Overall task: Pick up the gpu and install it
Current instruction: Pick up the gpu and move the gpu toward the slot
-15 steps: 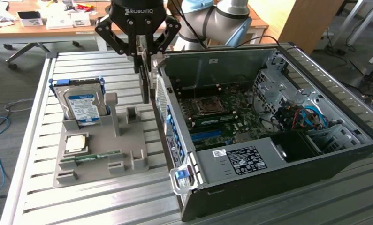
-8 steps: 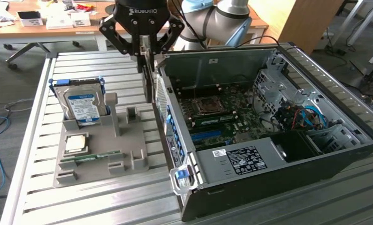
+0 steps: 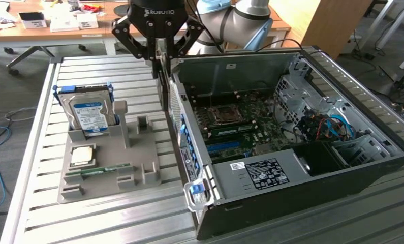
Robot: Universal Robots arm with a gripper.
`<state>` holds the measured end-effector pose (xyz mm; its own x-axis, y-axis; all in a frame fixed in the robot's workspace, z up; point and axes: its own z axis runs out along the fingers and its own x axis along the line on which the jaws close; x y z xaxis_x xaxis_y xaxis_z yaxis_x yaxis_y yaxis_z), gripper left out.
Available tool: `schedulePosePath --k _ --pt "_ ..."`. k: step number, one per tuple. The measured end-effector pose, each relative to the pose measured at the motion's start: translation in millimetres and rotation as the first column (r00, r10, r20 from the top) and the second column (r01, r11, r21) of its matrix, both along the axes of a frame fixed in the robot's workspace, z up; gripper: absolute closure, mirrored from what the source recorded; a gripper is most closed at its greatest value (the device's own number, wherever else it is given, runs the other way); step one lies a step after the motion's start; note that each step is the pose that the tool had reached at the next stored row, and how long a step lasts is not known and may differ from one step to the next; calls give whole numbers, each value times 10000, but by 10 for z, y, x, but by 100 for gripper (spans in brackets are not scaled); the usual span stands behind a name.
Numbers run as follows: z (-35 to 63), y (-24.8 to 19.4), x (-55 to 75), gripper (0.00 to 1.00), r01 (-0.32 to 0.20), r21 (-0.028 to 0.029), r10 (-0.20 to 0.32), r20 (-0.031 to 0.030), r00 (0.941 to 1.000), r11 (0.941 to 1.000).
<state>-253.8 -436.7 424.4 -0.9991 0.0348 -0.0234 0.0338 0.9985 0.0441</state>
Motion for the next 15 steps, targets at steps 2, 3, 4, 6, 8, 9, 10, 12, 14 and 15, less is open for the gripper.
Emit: schedulePosePath --k 2,3,4,6,8,9,10,12,14,15 --pt "0 0 11 73 0 1 0 1 10000 10000" --pt "0 0 18 73 0 0 0 0 10000 10000" --pt "0 0 25 73 0 0 0 0 10000 10000" --pt "0 0 38 73 0 0 0 0 10000 10000" --pt "0 0 51 73 0 0 0 0 10000 10000" --pt "-1 0 58 73 0 1 0 1 10000 10000" --pt "0 0 64 73 0 1 0 1 10000 10000" --pt "0 0 75 73 0 1 0 0 10000 10000" --pt "0 0 85 73 0 0 0 0 10000 10000" --pt "0 0 90 73 0 1 0 0 10000 10000"
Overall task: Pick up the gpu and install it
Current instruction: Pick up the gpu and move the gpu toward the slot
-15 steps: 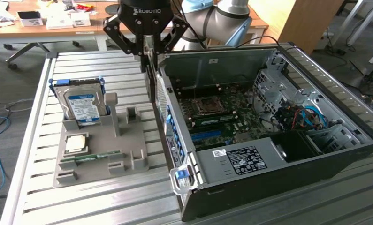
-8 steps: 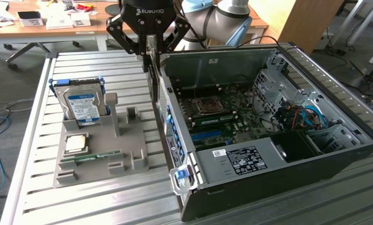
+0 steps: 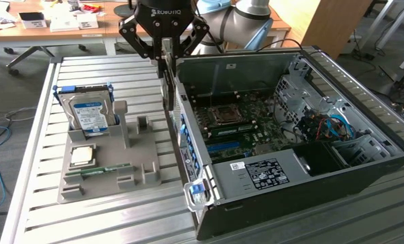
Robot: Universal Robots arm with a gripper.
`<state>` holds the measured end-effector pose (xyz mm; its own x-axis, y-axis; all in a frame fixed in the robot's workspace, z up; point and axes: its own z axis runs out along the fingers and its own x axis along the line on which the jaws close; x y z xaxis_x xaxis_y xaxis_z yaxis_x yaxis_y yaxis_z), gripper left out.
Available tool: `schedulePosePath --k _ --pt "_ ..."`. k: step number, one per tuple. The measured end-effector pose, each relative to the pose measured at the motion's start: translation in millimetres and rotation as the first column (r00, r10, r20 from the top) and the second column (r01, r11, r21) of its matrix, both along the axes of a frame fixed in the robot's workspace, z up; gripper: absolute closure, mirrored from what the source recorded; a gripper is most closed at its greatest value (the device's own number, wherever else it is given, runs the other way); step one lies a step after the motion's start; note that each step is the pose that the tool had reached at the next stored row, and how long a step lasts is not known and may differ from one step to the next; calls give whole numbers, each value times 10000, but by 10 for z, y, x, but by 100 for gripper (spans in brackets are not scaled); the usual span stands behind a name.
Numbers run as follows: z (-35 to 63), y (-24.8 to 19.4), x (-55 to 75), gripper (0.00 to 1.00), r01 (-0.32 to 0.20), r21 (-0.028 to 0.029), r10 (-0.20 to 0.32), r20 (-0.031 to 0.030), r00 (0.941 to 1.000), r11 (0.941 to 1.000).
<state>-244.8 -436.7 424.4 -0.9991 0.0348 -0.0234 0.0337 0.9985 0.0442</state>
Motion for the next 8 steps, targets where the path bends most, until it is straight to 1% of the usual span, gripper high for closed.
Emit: schedulePosePath --k 8 --pt "0 0 39 73 0 0 0 0 10000 10000"
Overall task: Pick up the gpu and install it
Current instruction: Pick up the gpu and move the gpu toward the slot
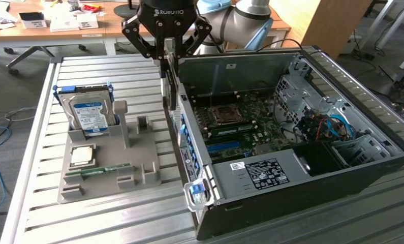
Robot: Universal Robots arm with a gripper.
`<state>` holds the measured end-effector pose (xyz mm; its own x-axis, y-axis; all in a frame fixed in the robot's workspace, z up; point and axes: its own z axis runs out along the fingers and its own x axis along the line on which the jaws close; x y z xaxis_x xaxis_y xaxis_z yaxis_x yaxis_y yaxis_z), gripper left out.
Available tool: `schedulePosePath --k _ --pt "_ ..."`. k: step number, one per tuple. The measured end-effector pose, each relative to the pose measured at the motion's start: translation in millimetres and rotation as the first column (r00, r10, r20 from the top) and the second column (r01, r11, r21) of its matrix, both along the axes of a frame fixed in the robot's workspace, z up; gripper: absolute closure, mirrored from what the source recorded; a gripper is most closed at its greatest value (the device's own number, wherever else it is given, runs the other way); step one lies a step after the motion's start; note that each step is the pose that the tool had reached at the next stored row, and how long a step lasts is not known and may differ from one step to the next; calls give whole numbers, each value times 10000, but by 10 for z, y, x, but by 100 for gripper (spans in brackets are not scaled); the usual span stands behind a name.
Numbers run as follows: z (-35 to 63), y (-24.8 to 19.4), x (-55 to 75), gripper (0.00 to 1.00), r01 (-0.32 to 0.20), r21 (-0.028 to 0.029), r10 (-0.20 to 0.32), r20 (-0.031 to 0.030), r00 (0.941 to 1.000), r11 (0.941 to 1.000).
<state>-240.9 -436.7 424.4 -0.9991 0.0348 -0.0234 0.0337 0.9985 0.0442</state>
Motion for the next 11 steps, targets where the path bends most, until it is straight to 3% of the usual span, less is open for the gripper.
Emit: schedulePosePath --k 11 --pt "0 3 41 73 0 0 0 0 10000 10000"
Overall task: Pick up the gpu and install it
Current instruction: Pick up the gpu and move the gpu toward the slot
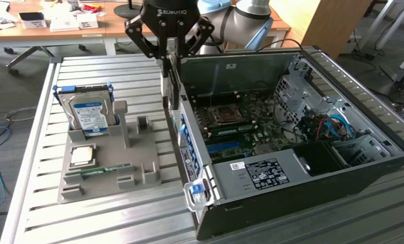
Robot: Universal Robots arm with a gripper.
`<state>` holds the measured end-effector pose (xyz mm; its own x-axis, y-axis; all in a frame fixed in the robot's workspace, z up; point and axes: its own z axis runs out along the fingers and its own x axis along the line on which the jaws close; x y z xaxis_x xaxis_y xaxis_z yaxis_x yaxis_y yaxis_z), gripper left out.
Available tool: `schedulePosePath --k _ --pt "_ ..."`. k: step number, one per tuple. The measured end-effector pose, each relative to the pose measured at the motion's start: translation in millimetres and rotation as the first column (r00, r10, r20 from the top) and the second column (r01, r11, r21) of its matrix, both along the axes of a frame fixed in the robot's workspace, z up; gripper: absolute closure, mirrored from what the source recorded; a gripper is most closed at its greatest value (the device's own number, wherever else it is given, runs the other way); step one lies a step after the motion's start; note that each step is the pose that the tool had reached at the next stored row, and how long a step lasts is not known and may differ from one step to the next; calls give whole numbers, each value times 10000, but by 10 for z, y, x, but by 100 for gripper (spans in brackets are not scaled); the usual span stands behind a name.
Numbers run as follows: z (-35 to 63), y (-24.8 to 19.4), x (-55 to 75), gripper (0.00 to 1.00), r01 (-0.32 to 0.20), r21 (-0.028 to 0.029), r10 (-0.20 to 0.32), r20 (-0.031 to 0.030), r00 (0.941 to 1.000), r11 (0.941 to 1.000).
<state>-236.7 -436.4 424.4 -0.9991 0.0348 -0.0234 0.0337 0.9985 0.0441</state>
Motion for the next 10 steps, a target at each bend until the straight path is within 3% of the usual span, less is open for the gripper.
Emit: schedulePosePath --k 10 --pt "0 3 58 73 1 0 -1 0 10000 10000"
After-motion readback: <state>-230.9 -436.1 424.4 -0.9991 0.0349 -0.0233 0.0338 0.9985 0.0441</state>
